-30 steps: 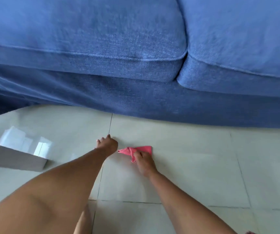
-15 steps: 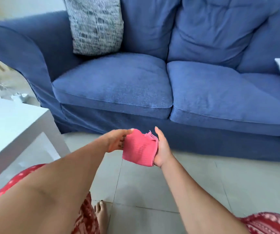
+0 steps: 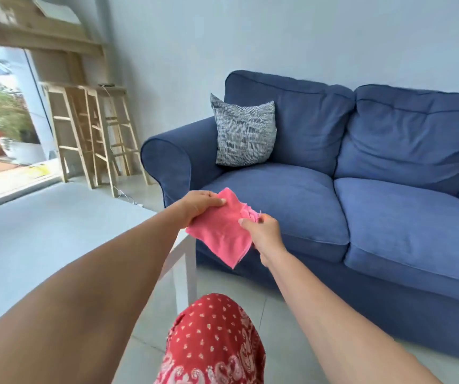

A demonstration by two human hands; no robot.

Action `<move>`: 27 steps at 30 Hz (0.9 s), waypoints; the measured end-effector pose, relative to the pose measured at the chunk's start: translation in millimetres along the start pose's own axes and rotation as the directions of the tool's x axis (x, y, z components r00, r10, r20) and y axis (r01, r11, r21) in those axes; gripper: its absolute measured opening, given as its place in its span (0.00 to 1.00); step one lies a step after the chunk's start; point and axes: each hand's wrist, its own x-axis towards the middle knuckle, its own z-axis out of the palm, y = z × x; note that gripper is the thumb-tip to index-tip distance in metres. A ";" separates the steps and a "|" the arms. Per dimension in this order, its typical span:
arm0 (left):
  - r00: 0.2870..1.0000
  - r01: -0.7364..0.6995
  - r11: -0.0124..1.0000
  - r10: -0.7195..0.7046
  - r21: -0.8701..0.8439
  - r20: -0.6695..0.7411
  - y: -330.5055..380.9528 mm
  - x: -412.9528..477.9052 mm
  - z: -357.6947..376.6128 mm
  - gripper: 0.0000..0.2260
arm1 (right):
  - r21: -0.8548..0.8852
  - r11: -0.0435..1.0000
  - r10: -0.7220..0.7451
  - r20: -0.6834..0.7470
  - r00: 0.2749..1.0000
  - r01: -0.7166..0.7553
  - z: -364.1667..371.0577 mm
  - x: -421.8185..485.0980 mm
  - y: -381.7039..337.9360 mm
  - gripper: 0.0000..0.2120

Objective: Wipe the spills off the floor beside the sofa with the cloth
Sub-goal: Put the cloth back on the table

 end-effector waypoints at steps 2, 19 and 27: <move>0.997 0.005 1.000 -0.003 0.022 -0.081 4.3 -14.1 -39.2 0.07 | 0.031 1.000 0.000 0.005 1.000 0.000 37.3 -5.6 -10.7 0.04; 0.846 0.458 0.861 -0.347 0.219 -0.404 -99.1 -56.4 -228.2 0.22 | -0.245 0.969 0.060 0.373 0.926 0.036 214.0 -49.7 14.9 0.21; 0.907 0.298 0.788 -0.057 0.538 -0.418 -105.3 5.5 -183.6 0.19 | -0.408 0.892 -0.124 0.195 0.973 0.195 185.8 -4.0 26.7 0.16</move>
